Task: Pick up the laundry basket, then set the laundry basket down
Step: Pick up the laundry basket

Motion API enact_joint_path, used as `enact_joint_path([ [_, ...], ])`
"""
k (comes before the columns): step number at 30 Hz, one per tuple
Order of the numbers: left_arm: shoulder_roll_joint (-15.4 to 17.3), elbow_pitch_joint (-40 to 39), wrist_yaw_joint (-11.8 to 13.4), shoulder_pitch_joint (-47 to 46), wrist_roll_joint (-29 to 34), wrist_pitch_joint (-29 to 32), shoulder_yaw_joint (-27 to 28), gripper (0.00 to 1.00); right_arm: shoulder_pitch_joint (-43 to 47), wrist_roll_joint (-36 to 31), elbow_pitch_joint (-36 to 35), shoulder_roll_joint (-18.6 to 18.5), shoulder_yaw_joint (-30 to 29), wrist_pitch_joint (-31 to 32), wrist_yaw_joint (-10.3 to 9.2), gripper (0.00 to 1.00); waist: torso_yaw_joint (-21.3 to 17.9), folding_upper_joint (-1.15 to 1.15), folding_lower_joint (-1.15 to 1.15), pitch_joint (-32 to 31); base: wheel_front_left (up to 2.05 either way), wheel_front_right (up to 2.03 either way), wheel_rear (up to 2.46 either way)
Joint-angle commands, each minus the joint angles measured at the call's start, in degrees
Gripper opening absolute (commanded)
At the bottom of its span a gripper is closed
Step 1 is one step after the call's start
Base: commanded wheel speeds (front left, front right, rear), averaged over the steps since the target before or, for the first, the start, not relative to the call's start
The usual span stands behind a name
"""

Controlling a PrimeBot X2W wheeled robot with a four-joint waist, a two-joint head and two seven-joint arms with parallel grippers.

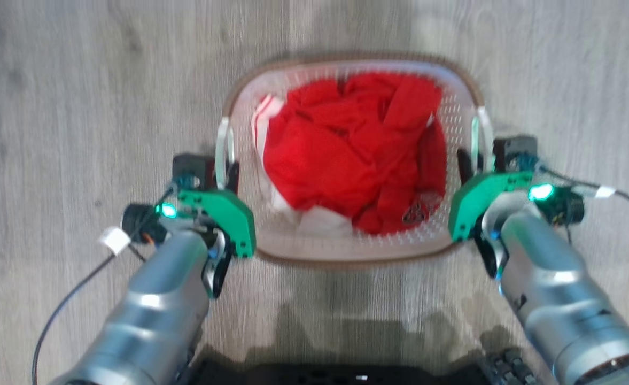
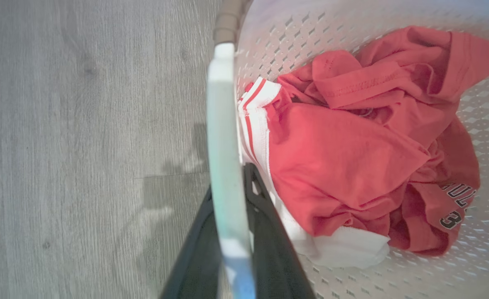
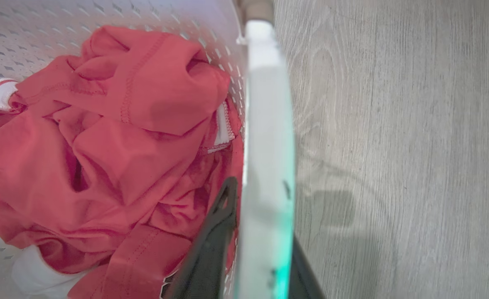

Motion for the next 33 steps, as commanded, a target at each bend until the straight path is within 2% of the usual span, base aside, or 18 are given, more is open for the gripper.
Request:
enact_joint_path([
  [1,1.5,-0.2,0.0,1.4,-0.2,-0.4,0.7,0.0,3.4,0.4,0.2,0.8,1.8,-0.3,-0.1,0.0,-0.5,0.0,0.0,-2.7,0.0,0.0,0.0],
  [6,1.5,2.3,-0.3,4.4,-1.8,-0.4,-0.4,0.0,5.8,5.5,2.6,0.8,6.7,0.6,-0.1,0.0,-1.0,0.0,0.0,-8.2,0.0,0.0,0.0],
  [17,1.5,8.0,-1.8,10.3,-7.4,0.8,-4.9,0.0,11.4,15.4,3.3,0.8,16.0,4.7,-0.1,0.0,-2.2,0.0,0.0,-19.5,0.0,0.0,0.0],
  [28,1.5,10.3,-2.3,16.1,-11.9,3.7,-8.9,0.0,17.6,22.9,3.6,0.8,23.5,10.5,-0.1,0.0,-3.3,0.0,0.0,-29.7,0.0,0.0,0.0],
  [33,1.5,10.4,-2.4,17.5,-13.1,5.2,-10.2,0.0,19.3,24.9,4.1,0.8,25.5,11.8,-0.1,0.0,-3.5,0.0,0.0,-32.5,0.0,0.0,0.0],
])
